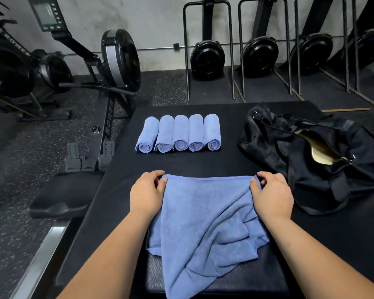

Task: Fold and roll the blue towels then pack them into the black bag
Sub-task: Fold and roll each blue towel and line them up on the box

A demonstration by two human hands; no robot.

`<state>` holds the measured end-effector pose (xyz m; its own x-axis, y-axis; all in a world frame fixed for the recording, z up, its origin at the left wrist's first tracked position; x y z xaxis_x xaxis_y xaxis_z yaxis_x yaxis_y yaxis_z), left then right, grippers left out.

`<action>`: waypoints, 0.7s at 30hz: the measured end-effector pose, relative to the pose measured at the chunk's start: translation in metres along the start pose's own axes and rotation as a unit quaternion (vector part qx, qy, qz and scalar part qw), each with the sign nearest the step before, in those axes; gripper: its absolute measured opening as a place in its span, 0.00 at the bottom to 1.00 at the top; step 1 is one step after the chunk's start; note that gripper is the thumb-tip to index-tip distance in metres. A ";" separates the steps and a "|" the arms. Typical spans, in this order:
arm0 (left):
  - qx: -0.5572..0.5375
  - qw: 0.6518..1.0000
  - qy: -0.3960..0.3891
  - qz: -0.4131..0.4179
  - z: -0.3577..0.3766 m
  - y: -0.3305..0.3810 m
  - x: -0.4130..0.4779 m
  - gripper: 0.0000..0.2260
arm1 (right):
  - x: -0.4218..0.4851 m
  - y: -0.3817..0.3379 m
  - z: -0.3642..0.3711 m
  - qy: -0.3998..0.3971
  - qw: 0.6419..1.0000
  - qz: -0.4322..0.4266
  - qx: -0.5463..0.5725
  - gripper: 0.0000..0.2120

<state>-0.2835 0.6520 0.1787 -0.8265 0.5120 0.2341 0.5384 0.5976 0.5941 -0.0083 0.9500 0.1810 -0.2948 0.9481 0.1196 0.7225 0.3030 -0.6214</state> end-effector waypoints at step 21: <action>-0.225 0.974 -0.026 -0.025 -0.001 -0.006 -0.002 0.08 | 0.009 0.010 -0.002 -0.030 0.986 0.002 0.161 0.08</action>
<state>-0.2849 0.6467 0.1759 -0.8337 0.5274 0.1640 0.3616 0.2967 0.8839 -0.0020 0.9616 0.1776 -0.3355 0.9388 0.0775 0.4899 0.2442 -0.8369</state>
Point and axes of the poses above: each hand's wrist, its own x-axis towards the middle knuckle, its own z-axis out of the palm, y = z × x, the point moved 10 cm from there along x, towards the middle knuckle, and after that the axes turned 7 degrees about z, right-handed, at the moved point
